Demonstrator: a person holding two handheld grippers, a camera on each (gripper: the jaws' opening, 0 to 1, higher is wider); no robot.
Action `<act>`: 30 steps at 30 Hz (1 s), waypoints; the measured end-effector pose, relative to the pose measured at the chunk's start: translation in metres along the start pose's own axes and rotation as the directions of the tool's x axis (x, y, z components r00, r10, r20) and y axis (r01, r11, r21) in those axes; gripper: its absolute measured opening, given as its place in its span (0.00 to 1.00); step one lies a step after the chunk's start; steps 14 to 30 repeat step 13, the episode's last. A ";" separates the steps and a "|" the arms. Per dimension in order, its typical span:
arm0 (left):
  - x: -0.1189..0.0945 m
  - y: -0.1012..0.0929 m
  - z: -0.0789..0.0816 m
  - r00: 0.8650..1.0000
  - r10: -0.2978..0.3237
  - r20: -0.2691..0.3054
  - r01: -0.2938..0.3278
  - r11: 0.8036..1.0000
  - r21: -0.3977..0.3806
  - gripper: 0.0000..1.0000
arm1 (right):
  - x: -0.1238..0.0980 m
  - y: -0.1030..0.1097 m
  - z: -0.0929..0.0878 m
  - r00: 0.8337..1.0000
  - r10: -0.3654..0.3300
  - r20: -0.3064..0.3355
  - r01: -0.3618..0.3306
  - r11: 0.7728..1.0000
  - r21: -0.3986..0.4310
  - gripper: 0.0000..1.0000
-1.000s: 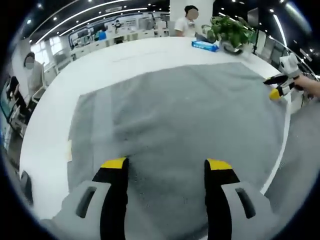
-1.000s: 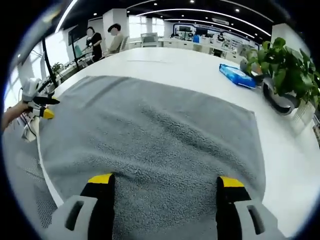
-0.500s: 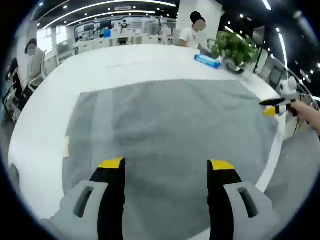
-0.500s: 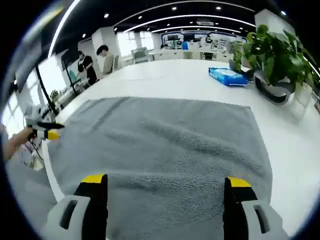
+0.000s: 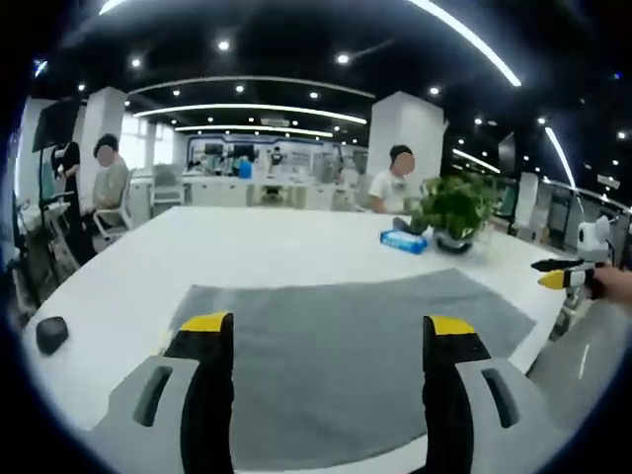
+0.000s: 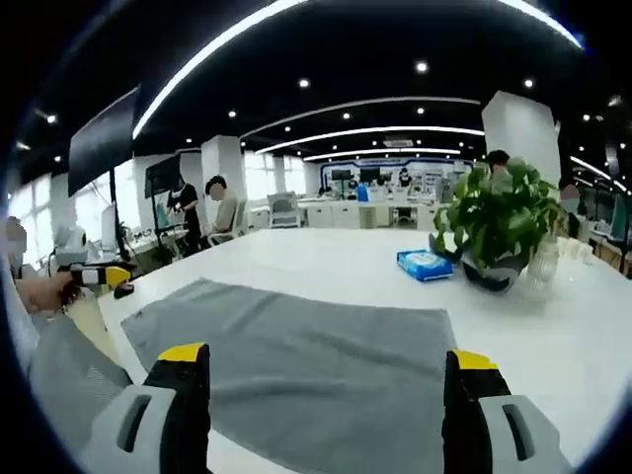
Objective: Open the folded towel by lifting each exposed corner and separating the folded layers until the towel lies flat within the target outline without major curled edges
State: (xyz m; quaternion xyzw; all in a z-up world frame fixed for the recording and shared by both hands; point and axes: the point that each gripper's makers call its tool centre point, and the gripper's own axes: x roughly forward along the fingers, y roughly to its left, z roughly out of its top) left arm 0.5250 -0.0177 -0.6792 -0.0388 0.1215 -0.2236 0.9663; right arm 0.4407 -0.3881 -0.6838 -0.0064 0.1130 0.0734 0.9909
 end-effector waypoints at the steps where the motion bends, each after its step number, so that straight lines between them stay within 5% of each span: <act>1: -0.002 -0.003 -0.002 1.000 0.004 0.000 -0.004 1.000 0.008 0.83 | -0.001 0.004 0.004 1.000 0.003 0.025 -0.002 0.999 -0.033 1.00; 7: -0.003 -0.012 -0.024 0.999 0.038 -0.003 -0.038 0.996 0.079 0.86 | -0.002 0.009 0.022 0.986 0.000 0.164 0.028 0.986 -0.167 1.00; 11: 0.000 -0.022 -0.034 1.000 0.023 -0.012 -0.023 0.999 0.038 0.86 | -0.003 0.005 0.024 0.984 -0.011 0.179 0.031 0.993 -0.113 1.00; 30: 0.002 -0.018 -0.034 1.000 0.024 -0.017 -0.024 1.000 0.015 0.84 | -0.003 0.003 0.021 0.987 -0.023 0.159 0.047 0.988 -0.149 1.00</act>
